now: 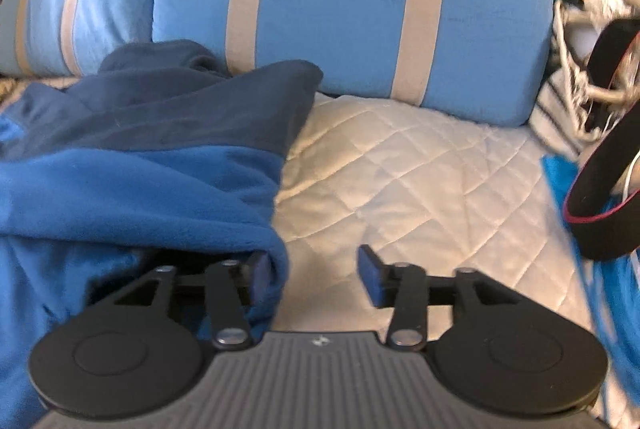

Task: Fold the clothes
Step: 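Lower the navy cuff with the left gripper onto the hoodie body, then open the left gripper and release the cuff on the hoodie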

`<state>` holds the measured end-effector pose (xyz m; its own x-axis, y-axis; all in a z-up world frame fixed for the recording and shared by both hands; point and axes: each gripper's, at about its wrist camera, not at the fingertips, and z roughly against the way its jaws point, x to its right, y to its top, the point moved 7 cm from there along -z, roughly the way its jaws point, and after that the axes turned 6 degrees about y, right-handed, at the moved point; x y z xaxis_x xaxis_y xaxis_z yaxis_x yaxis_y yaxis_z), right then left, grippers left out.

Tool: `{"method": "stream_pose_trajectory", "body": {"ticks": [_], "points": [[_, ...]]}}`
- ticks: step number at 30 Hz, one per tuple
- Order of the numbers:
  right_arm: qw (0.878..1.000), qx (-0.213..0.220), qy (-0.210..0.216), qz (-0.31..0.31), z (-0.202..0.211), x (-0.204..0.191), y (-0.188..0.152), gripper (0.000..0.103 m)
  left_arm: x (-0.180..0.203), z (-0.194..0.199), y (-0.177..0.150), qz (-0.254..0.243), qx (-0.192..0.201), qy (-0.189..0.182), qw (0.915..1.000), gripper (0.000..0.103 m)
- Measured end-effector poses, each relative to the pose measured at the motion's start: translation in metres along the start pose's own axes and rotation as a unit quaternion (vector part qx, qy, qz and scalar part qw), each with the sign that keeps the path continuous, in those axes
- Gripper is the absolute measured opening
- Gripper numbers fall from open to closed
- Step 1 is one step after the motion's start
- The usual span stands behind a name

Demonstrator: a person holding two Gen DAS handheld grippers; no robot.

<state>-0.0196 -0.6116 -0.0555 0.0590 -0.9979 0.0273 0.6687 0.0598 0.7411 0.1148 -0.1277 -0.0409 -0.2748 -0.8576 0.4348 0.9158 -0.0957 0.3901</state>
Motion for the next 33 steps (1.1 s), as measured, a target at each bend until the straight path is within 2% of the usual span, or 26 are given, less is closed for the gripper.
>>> {"method": "stream_pose_trajectory", "body": {"ticks": [2, 4, 7, 9, 12, 15, 16, 20, 24, 25, 26, 27, 28, 33], "points": [[0.999, 0.004, -0.022, 0.035, -0.001, -0.003, 0.0, 0.076, 0.0, 0.0, 0.0, 0.006, 0.003, -0.002, 1.0, 0.027], [0.997, 0.009, -0.034, 0.062, 0.0, -0.005, 0.0, 0.078, 0.001, 0.002, 0.001, 0.011, 0.006, -0.004, 0.9999, 0.028], [0.995, 0.018, -0.035, 0.094, 0.006, -0.013, 0.001, 0.079, 0.003, 0.01, 0.002, 0.016, 0.008, -0.003, 0.9998, 0.035], [0.995, 0.02, -0.027, 0.096, 0.013, -0.015, 0.0, 0.079, 0.005, 0.017, 0.003, 0.019, 0.01, -0.003, 0.9998, 0.05], [0.996, 0.021, 0.018, 0.081, 0.028, -0.02, -0.001, 0.079, 0.007, 0.033, 0.004, 0.018, 0.024, -0.001, 0.9995, 0.058], [0.994, 0.023, 0.076, 0.079, 0.047, -0.031, -0.004, 0.072, 0.009, 0.054, 0.004, 0.017, 0.04, -0.005, 0.9991, 0.062], [0.991, 0.022, 0.103, 0.078, 0.053, -0.036, -0.005, 0.065, 0.01, 0.062, 0.004, 0.016, 0.046, -0.004, 0.9988, 0.062], [0.975, 0.004, 0.208, 0.079, 0.064, -0.059, -0.008, 0.064, 0.024, 0.085, 0.006, 0.007, 0.076, -0.007, 0.997, 0.066], [0.96, -0.036, 0.265, 0.085, 0.044, -0.084, -0.009, 0.064, 0.044, 0.095, 0.009, 0.0, 0.099, -0.013, 0.995, 0.067], [0.957, -0.044, 0.275, 0.082, 0.038, -0.089, -0.009, 0.062, 0.05, 0.095, 0.009, -0.004, 0.102, -0.014, 0.9947, 0.067], [0.954, -0.051, 0.284, 0.08, 0.032, -0.094, -0.01, 0.046, 0.055, 0.095, 0.009, -0.007, 0.103, -0.013, 0.9945, 0.067], [0.952, -0.06, 0.29, 0.081, 0.027, -0.097, -0.011, 0.036, 0.06, 0.095, 0.009, -0.013, 0.103, -0.011, 0.9945, 0.067], [0.95, -0.073, 0.292, 0.083, 0.022, -0.101, -0.013, 0.017, 0.064, 0.095, 0.009, -0.018, 0.103, -0.009, 0.9944, 0.067], [0.945, -0.091, 0.295, 0.106, 0.034, -0.111, -0.019, 0.012, 0.079, 0.095, 0.009, -0.037, 0.108, -0.008, 0.9934, 0.067]]}}
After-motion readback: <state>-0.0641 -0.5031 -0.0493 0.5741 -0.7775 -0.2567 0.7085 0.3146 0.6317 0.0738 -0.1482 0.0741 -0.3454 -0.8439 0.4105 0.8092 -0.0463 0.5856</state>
